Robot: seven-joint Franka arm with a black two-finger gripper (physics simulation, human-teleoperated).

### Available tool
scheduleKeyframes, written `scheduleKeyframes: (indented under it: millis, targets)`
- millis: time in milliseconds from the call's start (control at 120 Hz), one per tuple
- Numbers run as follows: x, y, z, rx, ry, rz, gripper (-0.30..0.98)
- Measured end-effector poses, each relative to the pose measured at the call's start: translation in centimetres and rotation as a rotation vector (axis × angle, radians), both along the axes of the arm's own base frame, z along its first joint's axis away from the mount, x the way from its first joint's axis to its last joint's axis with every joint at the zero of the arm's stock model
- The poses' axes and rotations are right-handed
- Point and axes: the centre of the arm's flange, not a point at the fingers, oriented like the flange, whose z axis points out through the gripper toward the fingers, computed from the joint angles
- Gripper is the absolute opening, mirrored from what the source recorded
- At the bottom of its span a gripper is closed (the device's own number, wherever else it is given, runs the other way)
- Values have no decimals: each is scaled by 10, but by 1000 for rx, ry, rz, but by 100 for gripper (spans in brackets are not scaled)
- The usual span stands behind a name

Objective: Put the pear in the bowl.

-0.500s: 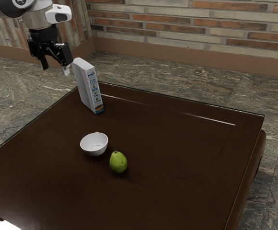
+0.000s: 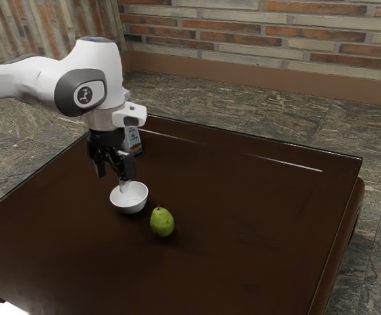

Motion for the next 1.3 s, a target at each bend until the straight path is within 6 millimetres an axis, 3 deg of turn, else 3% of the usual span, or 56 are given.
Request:
scheduleKeyframes:
  millis: [83,183,233,342,467,900,1142,1300]
  targets:
    - [-5,1,-43,-25,-17,14,69]
    - [11,-2,-89,-58,-40,36,69]
    - [20,-6,-99,-72,-66,38,69]
    - [33,-25,-103,-93,-128,14,69]
    - [51,-31,-113,-104,-161,9,69]
    - [61,-25,-171,-115,-119,31,69]
    - [74,-16,-186,-128,-125,48,67]
    - [75,-17,-188,-135,-130,48,54]
